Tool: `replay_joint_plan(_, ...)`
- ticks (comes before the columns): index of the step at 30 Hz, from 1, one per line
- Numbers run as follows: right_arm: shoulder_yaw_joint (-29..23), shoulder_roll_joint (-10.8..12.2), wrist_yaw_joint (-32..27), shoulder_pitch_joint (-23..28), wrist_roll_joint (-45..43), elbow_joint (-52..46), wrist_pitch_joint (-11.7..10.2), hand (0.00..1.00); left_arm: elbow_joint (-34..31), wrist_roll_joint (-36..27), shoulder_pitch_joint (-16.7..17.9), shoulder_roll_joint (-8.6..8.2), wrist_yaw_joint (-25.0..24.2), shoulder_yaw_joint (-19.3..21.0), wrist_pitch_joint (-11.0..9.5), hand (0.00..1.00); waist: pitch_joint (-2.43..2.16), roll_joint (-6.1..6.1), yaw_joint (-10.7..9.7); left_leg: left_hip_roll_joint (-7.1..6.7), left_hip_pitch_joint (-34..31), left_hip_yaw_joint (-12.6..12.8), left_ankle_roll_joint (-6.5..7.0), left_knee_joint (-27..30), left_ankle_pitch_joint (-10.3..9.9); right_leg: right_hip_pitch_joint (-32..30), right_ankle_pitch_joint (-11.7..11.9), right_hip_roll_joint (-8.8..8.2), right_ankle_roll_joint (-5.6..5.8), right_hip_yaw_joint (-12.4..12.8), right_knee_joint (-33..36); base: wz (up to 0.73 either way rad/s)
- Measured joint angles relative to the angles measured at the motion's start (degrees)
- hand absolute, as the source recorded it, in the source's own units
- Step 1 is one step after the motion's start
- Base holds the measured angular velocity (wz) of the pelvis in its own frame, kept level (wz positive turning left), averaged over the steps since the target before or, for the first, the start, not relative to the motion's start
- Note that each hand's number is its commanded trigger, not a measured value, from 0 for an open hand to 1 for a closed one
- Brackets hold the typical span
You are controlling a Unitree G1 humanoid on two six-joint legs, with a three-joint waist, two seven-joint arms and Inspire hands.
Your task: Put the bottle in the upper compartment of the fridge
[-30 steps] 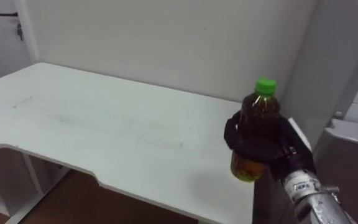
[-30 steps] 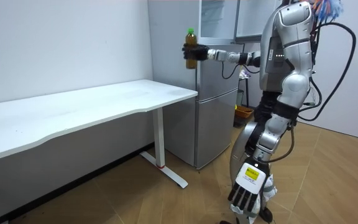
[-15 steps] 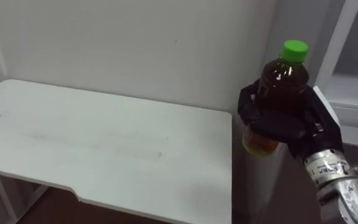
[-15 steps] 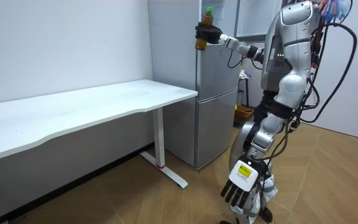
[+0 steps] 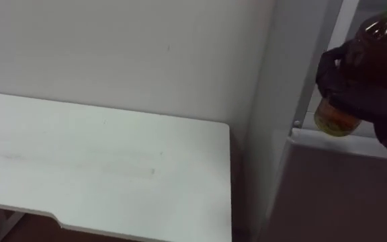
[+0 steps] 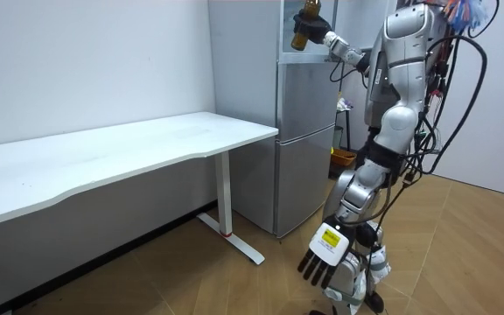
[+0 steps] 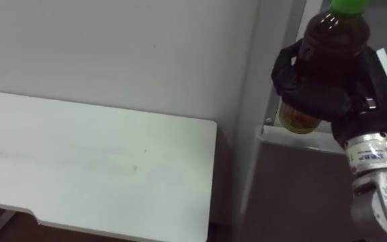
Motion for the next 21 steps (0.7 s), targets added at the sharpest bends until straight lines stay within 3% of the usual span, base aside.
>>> replay_joint_plan(5, -0.3, -0.7, -0.1, 0.0, 0.0, -0.5, 0.0, 1.00, 0.0, 0.0, 0.4, 0.16, -0.9, 0.0, -0.5, 0.00, 0.02, 0.09, -1.0, 0.06, 0.3, 0.2, -0.03, 0.0, -0.2, 0.2, 0.0, 0.10, 0.00, 0.4, 0.0, -0.03)
replay_joint_plan(10, -0.4, -3.8, -1.3, 0.0, 0.5, 0.2, 0.0, 1.00, 0.1, 0.5, 1.1, 0.19, -1.9, 0.1, -0.5, 0.00, 0.19, 0.32, -1.3, 0.20, 1.1, 0.2, -0.14, 0.0, -0.4, 1.1, 0.0, 0.24, 0.00, 0.3, 0.0, 0.00)
replay_joint_plan(14, -0.9, -3.9, -1.7, 0.0, 2.8, 0.8, 0.0, 1.00, 0.2, 1.7, 1.1, 0.23, -2.1, 0.9, -0.5, 0.00, 0.22, 0.16, -1.1, 0.50, 1.1, 0.2, -0.38, 0.0, -0.6, 1.0, -0.2, 0.55, -0.24, 0.4, 0.0, -0.02)
replay_joint_plan(21, -4.0, -3.9, -2.7, -4.6, 7.3, 9.3, 1.2, 1.00, 0.3, 1.6, 1.7, 0.74, -3.2, 3.0, -0.1, 0.00, 0.13, -1.87, -1.2, 0.58, 1.2, 0.5, -0.52, 0.2, -0.5, 0.7, -0.4, 0.68, -0.37, 1.0, 0.1, -0.01)
